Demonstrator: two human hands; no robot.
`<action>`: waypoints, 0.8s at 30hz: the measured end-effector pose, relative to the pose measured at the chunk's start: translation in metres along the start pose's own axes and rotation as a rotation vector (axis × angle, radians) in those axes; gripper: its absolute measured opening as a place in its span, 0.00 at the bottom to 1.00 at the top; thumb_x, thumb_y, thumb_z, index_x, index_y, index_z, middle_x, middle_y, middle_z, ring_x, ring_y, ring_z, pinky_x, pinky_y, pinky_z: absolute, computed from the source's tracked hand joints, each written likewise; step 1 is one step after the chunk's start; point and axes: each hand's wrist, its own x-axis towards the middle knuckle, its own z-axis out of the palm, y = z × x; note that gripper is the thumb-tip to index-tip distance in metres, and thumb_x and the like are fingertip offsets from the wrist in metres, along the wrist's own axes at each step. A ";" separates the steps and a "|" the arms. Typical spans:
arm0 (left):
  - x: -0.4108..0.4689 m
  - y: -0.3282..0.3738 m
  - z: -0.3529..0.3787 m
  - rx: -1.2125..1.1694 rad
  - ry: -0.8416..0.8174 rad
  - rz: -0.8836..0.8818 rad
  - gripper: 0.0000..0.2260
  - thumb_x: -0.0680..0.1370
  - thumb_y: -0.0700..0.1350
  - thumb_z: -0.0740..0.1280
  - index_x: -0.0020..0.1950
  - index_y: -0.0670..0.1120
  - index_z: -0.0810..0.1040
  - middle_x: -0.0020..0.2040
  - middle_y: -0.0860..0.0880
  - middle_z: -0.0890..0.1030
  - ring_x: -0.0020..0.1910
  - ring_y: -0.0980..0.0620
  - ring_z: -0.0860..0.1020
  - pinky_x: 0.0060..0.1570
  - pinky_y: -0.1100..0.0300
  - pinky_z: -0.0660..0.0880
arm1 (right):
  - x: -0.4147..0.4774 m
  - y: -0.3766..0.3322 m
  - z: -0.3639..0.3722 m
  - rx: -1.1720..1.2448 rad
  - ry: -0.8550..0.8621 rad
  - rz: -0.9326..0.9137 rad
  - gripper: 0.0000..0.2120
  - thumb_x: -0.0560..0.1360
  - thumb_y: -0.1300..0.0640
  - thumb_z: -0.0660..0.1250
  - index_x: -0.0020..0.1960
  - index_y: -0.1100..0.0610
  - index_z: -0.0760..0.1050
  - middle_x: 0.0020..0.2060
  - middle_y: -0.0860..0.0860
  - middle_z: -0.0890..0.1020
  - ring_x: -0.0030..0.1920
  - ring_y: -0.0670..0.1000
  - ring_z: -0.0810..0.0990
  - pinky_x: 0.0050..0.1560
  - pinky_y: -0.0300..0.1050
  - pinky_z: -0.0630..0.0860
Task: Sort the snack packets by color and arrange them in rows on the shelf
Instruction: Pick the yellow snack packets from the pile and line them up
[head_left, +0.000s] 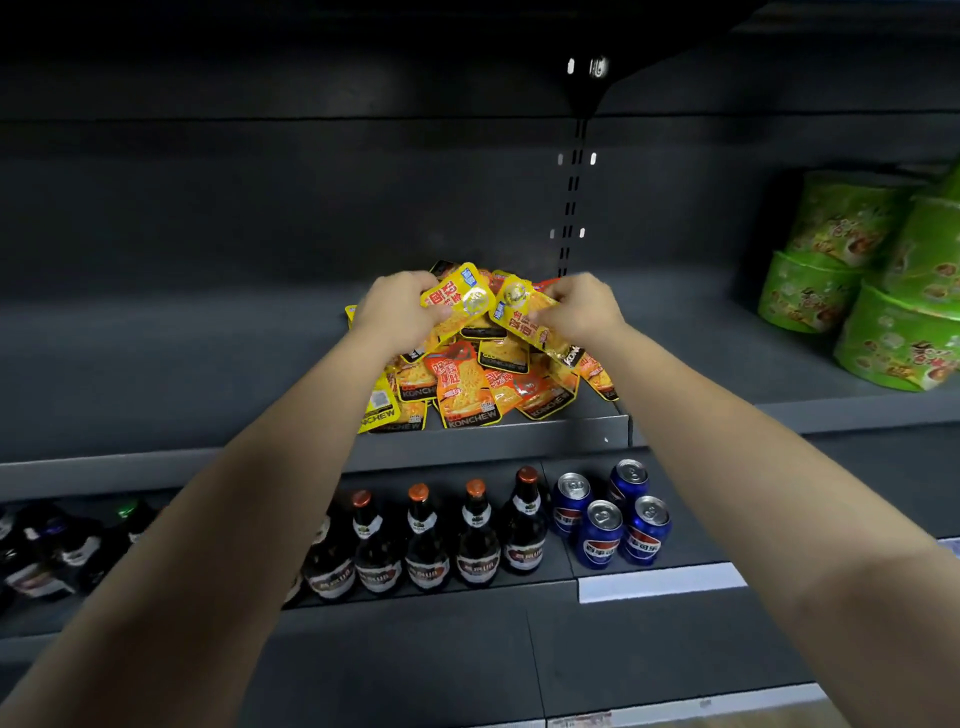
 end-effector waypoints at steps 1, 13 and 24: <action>-0.004 -0.003 -0.004 0.018 0.021 -0.015 0.13 0.77 0.51 0.68 0.59 0.48 0.78 0.52 0.46 0.82 0.52 0.43 0.79 0.51 0.51 0.75 | -0.001 -0.006 0.002 -0.031 -0.004 -0.041 0.12 0.72 0.52 0.74 0.51 0.58 0.80 0.52 0.56 0.82 0.56 0.56 0.79 0.50 0.46 0.74; -0.080 -0.088 -0.075 0.346 0.046 -0.262 0.12 0.78 0.48 0.66 0.60 0.48 0.77 0.57 0.43 0.80 0.58 0.40 0.75 0.54 0.51 0.70 | -0.027 -0.097 0.070 -0.157 -0.130 -0.373 0.09 0.73 0.54 0.73 0.52 0.55 0.80 0.49 0.54 0.83 0.53 0.56 0.80 0.48 0.45 0.73; -0.150 -0.201 -0.156 0.440 0.072 -0.409 0.11 0.79 0.47 0.63 0.60 0.46 0.75 0.57 0.42 0.79 0.59 0.39 0.74 0.60 0.49 0.66 | -0.068 -0.210 0.167 -0.166 -0.206 -0.514 0.11 0.73 0.53 0.73 0.54 0.52 0.81 0.54 0.53 0.81 0.58 0.55 0.77 0.50 0.43 0.70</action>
